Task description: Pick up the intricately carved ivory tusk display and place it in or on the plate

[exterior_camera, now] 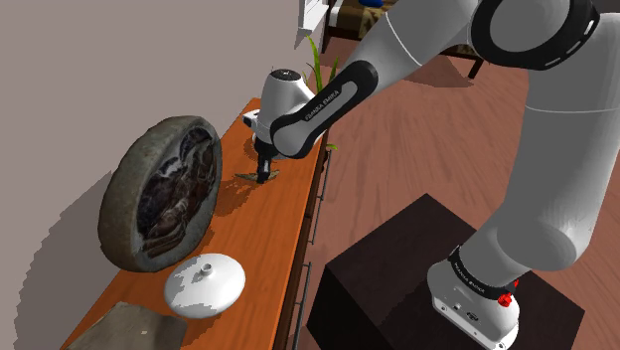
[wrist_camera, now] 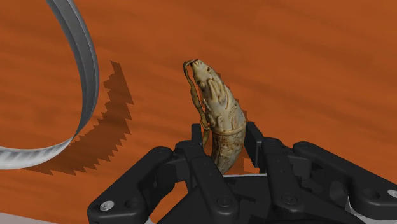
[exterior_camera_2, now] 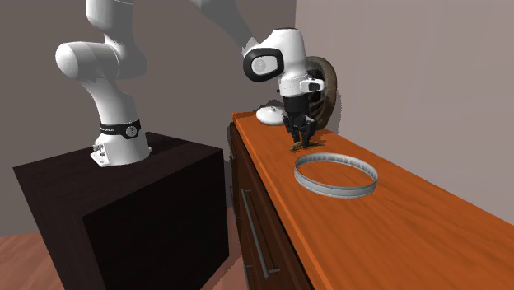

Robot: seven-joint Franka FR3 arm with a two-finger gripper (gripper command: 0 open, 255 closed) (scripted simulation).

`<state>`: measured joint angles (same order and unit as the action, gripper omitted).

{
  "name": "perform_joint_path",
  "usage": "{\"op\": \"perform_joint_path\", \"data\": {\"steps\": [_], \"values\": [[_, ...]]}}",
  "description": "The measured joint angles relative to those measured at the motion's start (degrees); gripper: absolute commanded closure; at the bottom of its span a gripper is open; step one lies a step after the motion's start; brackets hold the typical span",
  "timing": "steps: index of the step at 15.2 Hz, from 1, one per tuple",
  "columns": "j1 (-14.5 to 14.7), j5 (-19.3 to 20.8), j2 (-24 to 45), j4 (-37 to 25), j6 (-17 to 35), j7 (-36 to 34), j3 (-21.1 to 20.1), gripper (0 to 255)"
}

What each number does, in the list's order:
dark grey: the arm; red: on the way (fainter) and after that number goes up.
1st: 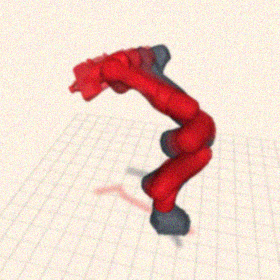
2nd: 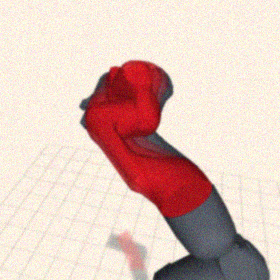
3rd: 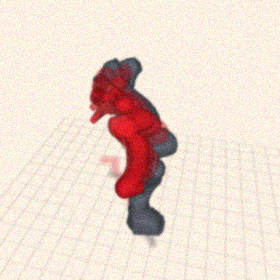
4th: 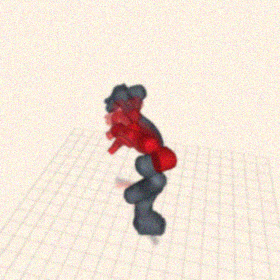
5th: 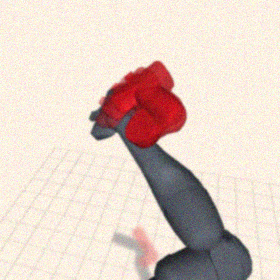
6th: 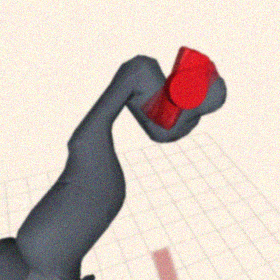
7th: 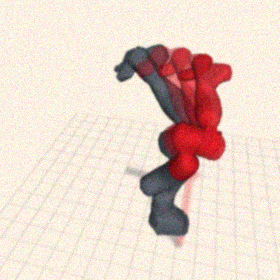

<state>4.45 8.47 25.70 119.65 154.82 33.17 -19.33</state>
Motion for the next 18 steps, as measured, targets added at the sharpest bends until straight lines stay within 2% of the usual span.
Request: {"op": "perform_joint_path", "data": {"steps": [18], "values": [[-2.8,-5.3,-9.7,-1.2,-10.5,3.0,-3.6,255]]}}
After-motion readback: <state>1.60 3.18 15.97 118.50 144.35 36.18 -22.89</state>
